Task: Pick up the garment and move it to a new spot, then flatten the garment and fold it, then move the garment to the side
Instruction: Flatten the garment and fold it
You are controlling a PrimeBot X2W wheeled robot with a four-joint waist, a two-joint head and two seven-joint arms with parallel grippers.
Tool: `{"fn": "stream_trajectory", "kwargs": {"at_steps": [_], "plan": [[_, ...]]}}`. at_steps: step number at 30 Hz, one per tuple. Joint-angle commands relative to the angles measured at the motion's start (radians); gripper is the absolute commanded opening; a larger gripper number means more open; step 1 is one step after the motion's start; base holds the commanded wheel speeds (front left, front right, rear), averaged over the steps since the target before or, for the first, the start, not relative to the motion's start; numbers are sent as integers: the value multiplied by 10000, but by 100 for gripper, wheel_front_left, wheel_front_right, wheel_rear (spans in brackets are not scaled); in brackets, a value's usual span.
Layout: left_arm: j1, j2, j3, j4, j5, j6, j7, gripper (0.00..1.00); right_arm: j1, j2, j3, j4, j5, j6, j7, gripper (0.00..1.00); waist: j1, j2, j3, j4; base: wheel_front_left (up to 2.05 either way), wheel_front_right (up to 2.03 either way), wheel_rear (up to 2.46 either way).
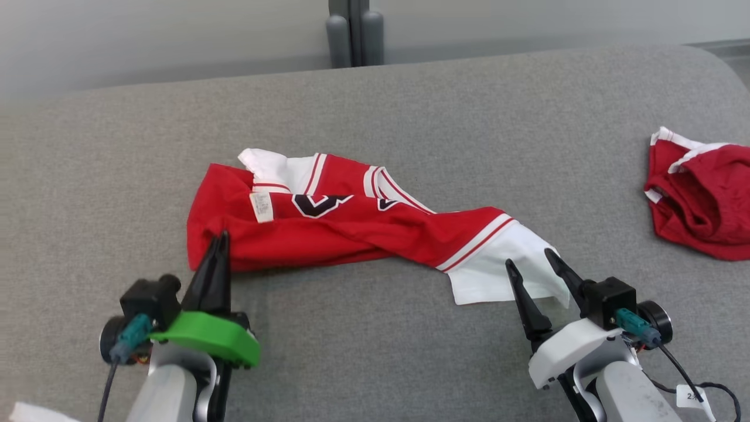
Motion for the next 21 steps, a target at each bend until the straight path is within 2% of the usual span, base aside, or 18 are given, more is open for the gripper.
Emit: {"fn": "stream_trajectory", "kwargs": {"at_steps": [1,6,7,8,9,15,21], "plan": [[539,-5,16,-132,-55,-26,-6,0,240,-33,-22,38,84,-16,-16,100,0,0,-653,377,0,0,0],[2297,-99,-60,-24,-78,-26,-6,0,648,-35,-108,29,184,-16,-16,100,0,0,-1140,497,0,0,0],[2574,-115,-85,141,-92,-26,-7,12,714,-33,-136,6,188,-16,-16,100,0,0,-1187,511,0,0,0],[2842,-118,-19,381,-97,-26,-6,70,785,-33,-183,-4,183,-16,-16,100,0,0,-1251,534,0,0,0],[2955,-141,92,485,-106,-26,-9,100,844,-33,-216,-20,175,-16,-16,100,0,0,-1284,551,0,0,0],[2956,-408,1306,265,603,-28,-6,100,1013,-33,-537,-314,-38,-16,-16,100,0,0,-1383,694,0,0,0],[2532,-620,1813,-232,1146,-26,-6,100,998,-33,-779,-1062,-150,-16,-14,100,0,0,-1387,584,0,0,0]]}}
